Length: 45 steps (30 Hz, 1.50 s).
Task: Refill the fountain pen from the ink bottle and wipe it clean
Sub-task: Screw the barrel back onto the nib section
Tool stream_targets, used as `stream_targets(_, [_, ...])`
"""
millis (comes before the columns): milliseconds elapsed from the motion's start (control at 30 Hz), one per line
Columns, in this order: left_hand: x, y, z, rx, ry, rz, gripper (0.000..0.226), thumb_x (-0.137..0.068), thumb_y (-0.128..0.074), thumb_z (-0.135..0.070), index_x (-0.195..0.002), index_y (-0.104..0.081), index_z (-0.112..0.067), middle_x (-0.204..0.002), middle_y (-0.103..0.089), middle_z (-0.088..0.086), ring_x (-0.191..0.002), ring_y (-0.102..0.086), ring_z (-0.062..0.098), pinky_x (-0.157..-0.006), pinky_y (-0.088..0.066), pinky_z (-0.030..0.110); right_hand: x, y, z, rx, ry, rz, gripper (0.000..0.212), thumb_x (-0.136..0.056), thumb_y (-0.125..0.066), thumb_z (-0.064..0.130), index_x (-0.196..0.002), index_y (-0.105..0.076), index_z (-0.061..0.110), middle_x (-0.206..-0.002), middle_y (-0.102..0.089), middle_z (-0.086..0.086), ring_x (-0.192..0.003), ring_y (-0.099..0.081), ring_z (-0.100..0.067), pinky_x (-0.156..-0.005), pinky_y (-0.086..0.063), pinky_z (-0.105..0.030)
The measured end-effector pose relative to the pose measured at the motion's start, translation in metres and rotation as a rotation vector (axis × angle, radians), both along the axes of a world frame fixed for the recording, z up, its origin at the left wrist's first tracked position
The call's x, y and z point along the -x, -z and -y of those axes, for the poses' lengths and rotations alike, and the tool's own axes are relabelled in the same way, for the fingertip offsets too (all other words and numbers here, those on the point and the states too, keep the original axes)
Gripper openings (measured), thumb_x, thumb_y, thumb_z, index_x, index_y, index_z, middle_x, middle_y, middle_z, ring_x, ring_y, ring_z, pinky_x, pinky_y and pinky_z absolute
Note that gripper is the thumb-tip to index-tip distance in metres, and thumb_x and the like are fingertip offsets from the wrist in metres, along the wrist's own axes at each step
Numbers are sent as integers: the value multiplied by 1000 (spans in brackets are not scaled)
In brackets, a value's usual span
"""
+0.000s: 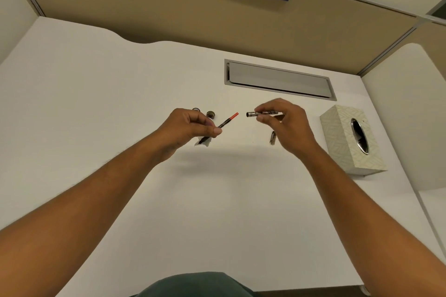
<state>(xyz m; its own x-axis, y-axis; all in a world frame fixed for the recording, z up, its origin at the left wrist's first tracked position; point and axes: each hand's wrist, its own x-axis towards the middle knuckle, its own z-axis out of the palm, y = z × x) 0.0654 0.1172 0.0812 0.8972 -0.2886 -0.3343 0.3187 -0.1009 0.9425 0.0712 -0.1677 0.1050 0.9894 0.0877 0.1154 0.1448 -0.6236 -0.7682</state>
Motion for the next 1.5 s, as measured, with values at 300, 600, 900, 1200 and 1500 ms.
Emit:
stream_targets(300, [1,-4,-2,31,1,8,13,-72,-94,-19,-79,-83,-16,-91,-75,7,-91,-72,12,-93,-49,29,-14,-17,-10,162,-101,86,18,-90,-81,8,-103,-81,20,-103,-75,10,-102,-68,-7,-82,-50,-14])
stream_targets(600, [1,-4,2,14,24,16,16,-73,-94,-20,-82,-84,-12,-89,-74,11,-88,-69,16,-92,-49,31,-10,-15,-17,156,-149,76,18,-90,-82,8,-103,-82,20,-103,-77,6,-102,-69,-11,-85,-56,-28])
stream_targets(900, [0,-6,7,34,-19,22,18,-81,-89,-23,-89,-86,-8,-96,-78,20,-100,-70,22,-95,-50,33,2,-12,-35,138,-238,-12,16,-89,-84,11,-101,-84,20,-98,-77,9,-94,-68,-11,-76,-50,-19])
stream_targets(1200, [-2,2,7,345,-151,-123,27,-96,-73,-28,-107,-82,-4,-124,-77,18,-130,-65,30,-120,-43,38,27,10,-53,-26,-13,20,12,-88,-85,16,-99,-83,19,-95,-77,7,-85,-69,-12,-71,-49,-15])
stream_targets(1500, [5,-2,29,544,-366,-199,21,-87,-82,-20,-103,-72,-11,-97,-78,11,-105,-72,26,-109,-53,37,54,29,-97,-462,245,-96,11,-93,-80,13,-101,-82,21,-88,-79,0,-71,-69,-15,-62,-58,-26])
